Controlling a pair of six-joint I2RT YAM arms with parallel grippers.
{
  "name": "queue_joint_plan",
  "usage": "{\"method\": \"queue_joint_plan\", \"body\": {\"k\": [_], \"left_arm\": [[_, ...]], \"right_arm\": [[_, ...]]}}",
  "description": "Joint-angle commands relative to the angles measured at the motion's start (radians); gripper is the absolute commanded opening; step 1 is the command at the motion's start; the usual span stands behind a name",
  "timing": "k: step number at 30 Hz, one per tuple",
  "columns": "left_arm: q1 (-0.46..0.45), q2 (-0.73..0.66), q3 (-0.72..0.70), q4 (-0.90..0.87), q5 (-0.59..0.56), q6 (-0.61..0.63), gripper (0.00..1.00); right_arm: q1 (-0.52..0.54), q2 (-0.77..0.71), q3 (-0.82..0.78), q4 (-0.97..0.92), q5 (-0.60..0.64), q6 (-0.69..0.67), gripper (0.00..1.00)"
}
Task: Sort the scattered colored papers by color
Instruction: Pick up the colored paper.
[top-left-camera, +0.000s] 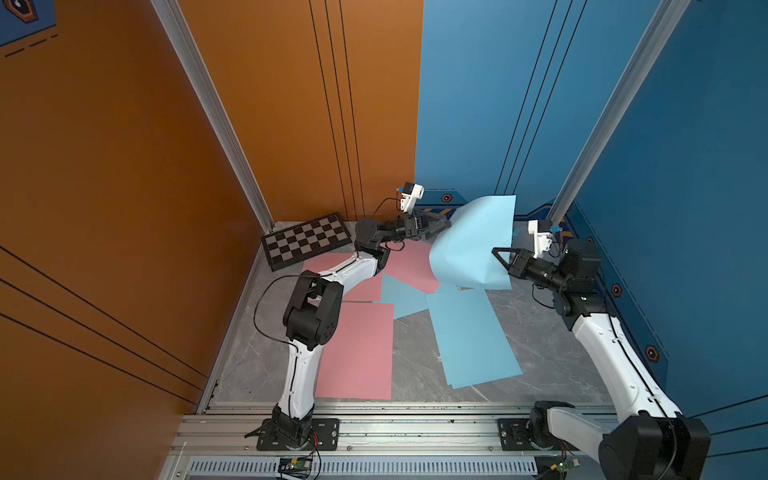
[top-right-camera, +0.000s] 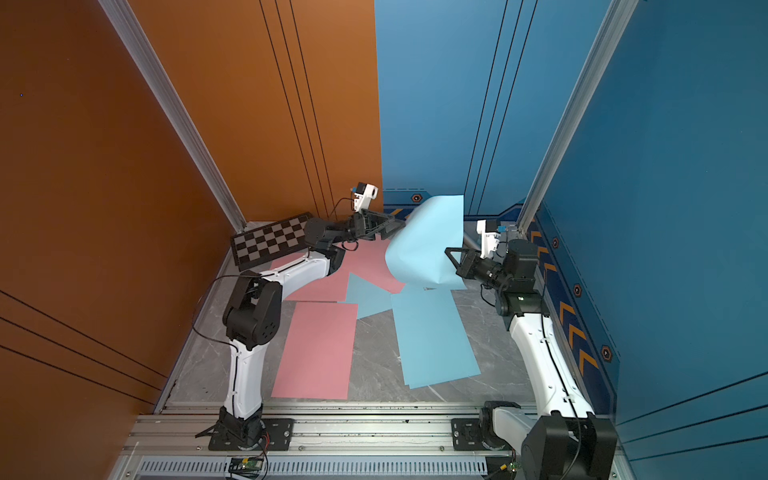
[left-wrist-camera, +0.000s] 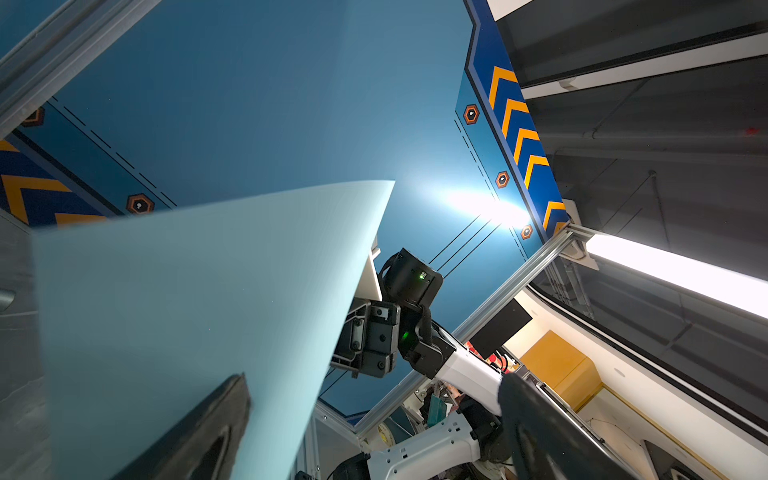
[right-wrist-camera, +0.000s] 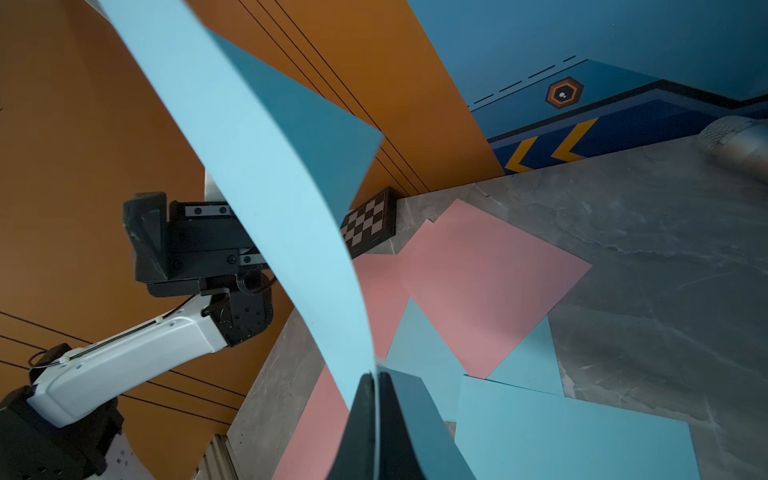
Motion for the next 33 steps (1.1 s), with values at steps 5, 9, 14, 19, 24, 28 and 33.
{"method": "queue_joint_plan", "body": {"k": [5,9,14,19,24,28,33], "left_arm": [[0.064,-0.052,-0.137,-0.044,0.004,0.145,0.96],[0.105,-0.016,-0.215,-0.045,-0.066,0.168,0.97],[0.096,0.043,-0.257,-0.048,-0.124,0.195,0.99],[0.058,0.126,-0.186,-0.005,-0.146,0.126,1.00],[0.025,0.161,-0.121,0.045,-0.145,0.059,0.99],[0.012,0.145,-0.094,0.045,-0.141,0.039,0.98],[0.006,0.115,-0.056,0.046,-0.121,0.003,0.98]], "right_arm": [[0.035,0.025,0.155,-0.277,0.181,-0.164,0.00],[0.087,0.062,0.244,-0.372,0.254,-0.238,0.00],[0.157,0.115,0.348,-0.397,0.225,-0.281,0.00],[0.193,0.189,0.480,-0.395,0.087,-0.288,0.00],[0.187,0.189,0.487,-0.335,-0.028,-0.264,0.00],[0.152,0.150,0.376,-0.250,-0.043,-0.214,0.00],[0.088,0.150,0.247,-0.216,-0.009,-0.187,0.00]]}}
